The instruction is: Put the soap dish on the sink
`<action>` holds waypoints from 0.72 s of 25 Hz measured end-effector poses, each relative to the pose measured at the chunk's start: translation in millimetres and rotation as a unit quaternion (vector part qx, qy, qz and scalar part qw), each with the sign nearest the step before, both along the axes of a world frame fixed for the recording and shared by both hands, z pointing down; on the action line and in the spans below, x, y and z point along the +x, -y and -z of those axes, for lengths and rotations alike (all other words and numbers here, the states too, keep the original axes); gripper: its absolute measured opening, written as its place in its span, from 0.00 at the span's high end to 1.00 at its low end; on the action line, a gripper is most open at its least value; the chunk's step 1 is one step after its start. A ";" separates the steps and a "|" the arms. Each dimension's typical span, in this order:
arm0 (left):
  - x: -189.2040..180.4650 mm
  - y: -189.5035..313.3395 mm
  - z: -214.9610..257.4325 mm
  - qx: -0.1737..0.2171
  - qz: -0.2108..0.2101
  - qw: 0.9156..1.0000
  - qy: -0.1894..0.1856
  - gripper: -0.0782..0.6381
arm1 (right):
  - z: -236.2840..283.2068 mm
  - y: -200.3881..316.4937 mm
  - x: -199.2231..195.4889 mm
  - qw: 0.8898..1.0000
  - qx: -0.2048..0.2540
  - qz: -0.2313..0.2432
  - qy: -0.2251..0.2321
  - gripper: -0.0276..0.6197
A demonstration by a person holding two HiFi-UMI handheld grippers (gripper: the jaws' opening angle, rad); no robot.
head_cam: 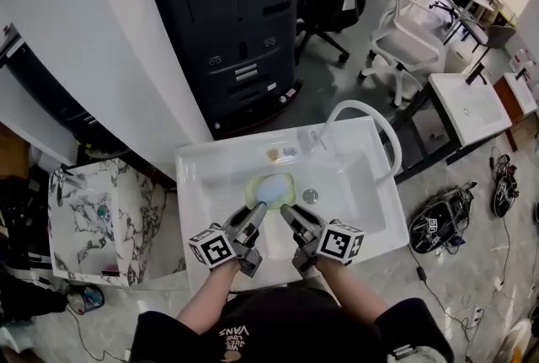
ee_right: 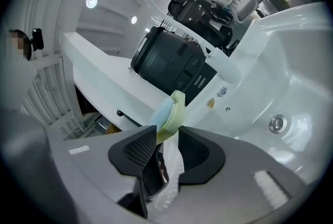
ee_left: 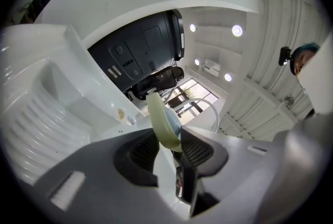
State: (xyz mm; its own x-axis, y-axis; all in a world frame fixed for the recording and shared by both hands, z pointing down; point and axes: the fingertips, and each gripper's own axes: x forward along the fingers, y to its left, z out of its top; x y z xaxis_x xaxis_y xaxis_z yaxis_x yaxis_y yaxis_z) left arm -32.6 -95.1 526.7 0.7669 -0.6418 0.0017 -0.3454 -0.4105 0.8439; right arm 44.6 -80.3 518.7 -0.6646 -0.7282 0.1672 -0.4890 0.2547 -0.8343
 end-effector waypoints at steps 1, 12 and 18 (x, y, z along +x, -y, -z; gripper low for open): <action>1.7 3.2 -1.1 -0.001 0.003 1.000 0.001 0.64 | -1.8 3.7 1.6 1.000 -0.001 0.003 -0.001 0.79; 15.5 34.8 -20.0 -0.010 0.020 1.000 0.008 0.64 | -20.9 37.9 15.4 1.000 -0.008 0.017 -0.004 0.79; 18.7 45.6 -33.8 -0.015 0.023 1.000 0.013 0.64 | -35.0 48.9 19.3 1.000 -0.019 0.021 -0.008 0.78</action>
